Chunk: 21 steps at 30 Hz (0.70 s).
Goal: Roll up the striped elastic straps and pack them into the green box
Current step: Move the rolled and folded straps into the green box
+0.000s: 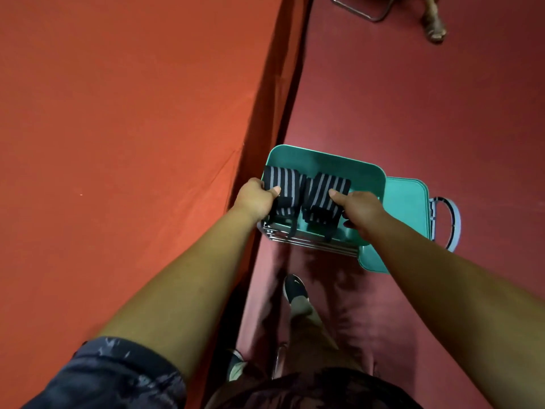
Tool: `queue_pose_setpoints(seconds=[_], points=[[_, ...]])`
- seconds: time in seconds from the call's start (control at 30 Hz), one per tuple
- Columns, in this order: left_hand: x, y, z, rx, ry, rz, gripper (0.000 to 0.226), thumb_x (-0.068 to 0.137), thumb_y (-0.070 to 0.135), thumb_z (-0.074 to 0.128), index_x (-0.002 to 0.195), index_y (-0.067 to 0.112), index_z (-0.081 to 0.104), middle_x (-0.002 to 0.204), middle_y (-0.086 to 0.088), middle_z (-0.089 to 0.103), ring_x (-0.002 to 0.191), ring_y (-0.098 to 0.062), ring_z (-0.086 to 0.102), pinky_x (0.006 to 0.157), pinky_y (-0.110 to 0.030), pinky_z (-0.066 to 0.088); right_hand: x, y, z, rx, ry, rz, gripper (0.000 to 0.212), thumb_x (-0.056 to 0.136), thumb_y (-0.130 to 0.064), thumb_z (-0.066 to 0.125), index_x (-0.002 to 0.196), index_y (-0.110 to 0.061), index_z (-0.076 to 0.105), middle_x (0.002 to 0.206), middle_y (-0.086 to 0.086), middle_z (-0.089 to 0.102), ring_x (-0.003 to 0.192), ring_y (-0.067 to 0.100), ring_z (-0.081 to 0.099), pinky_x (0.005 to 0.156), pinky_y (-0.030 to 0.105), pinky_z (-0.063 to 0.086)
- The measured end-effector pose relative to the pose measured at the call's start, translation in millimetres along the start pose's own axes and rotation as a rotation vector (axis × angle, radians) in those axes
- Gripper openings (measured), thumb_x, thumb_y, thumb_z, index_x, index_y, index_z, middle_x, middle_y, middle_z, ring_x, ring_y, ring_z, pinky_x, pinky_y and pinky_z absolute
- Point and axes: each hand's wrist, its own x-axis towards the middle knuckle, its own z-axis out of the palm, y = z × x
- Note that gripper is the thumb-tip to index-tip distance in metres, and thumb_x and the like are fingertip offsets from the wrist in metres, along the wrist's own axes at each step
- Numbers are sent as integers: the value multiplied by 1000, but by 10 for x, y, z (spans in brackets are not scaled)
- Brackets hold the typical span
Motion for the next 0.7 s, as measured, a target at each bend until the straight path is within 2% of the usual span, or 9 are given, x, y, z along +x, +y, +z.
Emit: queue_pose_setpoints(seconds=[0.07,0.13,0.2,0.37,0.5,0.63,0.7], points=[[113,53,140,62,15,-4,35,105,29,70,131,7,62,126,-10,71,115,-30,67,98,-33,49,186,23,-50,-61,-9,-8,57,95,-56,75,98,1,65,104,21,66,89,29,62,101,58,58],[244,63,277,87,15,-13,38,106,27,68,136,5,58,134,-15,69,124,-34,65,103,-35,48,375,49,-81,-110,-15,-1,67,94,-61,74,115,2,69,122,20,69,109,35,67,107,58,55],[357,67,406,118,21,-24,39,107,25,65,138,4,55,139,-19,67,129,-37,63,106,-37,47,548,86,-93,-129,-31,16,76,93,-63,73,135,0,66,141,19,66,126,39,64,111,56,52],[636,26,651,189,45,-58,35,110,19,57,138,-1,50,144,-25,63,134,-42,59,108,-38,43,934,194,-14,-80,-90,27,84,92,-58,77,151,-1,55,154,18,57,135,39,60,115,55,49],[851,8,768,208,31,-69,30,111,17,54,135,0,51,139,-26,65,131,-43,60,108,-40,44,1210,258,105,-87,-95,50,77,93,-53,78,145,2,60,151,18,60,135,38,60,116,55,48],[1042,55,825,211,19,-77,30,112,17,50,137,1,53,140,-25,64,131,-43,59,107,-39,43,1497,356,211,-101,-112,68,80,80,-65,78,132,-5,69,138,14,70,124,33,67,114,51,50],[1129,68,841,212,11,-81,30,112,17,48,137,2,54,140,-24,64,131,-42,59,107,-37,43,1688,460,276,-99,-124,61,76,78,-65,76,128,-7,71,132,12,73,120,33,70,113,51,51]])
